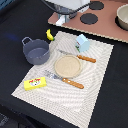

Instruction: Interact with the objects in diverse but meaningful ways.

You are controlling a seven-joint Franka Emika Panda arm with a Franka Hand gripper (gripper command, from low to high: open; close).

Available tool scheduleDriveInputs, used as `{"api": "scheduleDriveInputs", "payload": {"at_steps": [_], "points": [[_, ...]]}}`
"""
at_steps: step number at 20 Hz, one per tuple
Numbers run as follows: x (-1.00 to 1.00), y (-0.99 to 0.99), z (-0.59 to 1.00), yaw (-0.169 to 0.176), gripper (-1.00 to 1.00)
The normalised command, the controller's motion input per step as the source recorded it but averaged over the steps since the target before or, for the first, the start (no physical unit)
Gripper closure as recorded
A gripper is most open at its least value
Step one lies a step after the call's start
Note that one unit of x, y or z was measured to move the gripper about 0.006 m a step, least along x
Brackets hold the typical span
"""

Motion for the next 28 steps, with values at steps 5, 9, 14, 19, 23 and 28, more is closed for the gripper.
{"api": "scheduleDriveInputs", "payload": {"at_steps": [5, 9, 14, 19, 23, 28], "points": [[-0.22, -0.74, 0.12, 0.013, 1.00], [-0.34, -0.47, 0.02, 0.006, 1.00], [-0.41, -0.25, -0.06, 0.011, 1.00], [-0.62, -0.39, -0.28, 0.020, 1.00], [-0.71, -0.52, -0.40, 0.005, 1.00], [-0.57, -0.45, -0.23, -0.056, 1.00]]}}
